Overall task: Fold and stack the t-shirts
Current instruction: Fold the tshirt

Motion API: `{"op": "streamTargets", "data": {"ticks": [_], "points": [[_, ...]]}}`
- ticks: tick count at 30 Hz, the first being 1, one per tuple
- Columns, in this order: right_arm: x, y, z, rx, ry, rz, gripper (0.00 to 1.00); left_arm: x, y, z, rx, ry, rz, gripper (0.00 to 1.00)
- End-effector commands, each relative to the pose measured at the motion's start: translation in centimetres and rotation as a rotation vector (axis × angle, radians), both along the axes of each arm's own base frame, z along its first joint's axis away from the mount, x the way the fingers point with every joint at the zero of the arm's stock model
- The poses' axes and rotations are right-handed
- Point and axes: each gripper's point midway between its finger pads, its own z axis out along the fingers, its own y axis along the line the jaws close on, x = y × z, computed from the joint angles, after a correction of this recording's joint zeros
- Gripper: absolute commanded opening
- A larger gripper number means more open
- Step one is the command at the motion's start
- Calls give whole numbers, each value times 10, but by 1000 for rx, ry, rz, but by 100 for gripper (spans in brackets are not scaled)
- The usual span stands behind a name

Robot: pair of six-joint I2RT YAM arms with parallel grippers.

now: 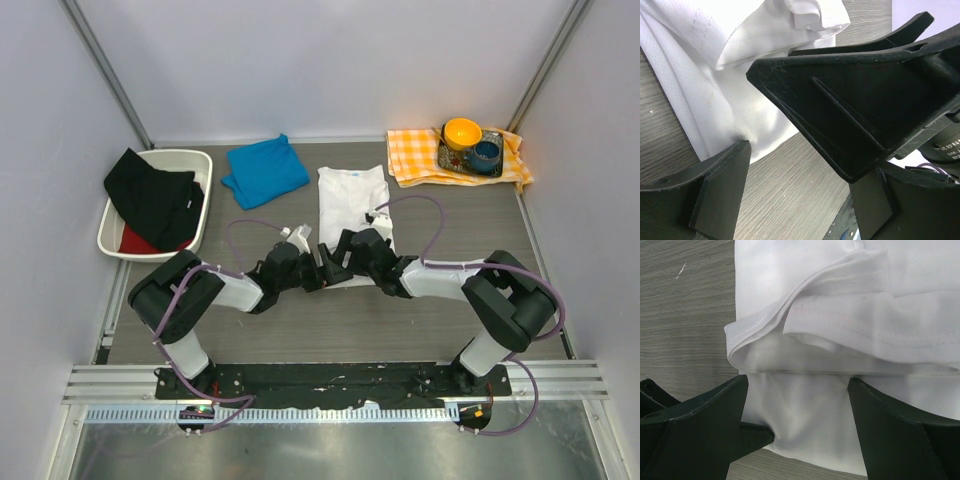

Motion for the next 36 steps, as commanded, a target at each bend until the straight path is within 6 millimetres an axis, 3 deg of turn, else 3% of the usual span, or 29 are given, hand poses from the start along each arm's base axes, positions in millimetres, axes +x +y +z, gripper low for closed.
{"op": "streamTargets", "data": {"ticks": [1,14,18,36], "points": [[-13,-3,-11,-60,63,21,88,-2,13,-26,83,19,33,79],[17,5,-14,-138,14,1,88,-13,24,-34,107,31,44,78],[27,8,-6,-144,-6,-2,88,-15,27,-36,112,34,46,78],[55,6,-6,-203,-37,-23,88,-20,30,-41,112,47,44,78]]}}
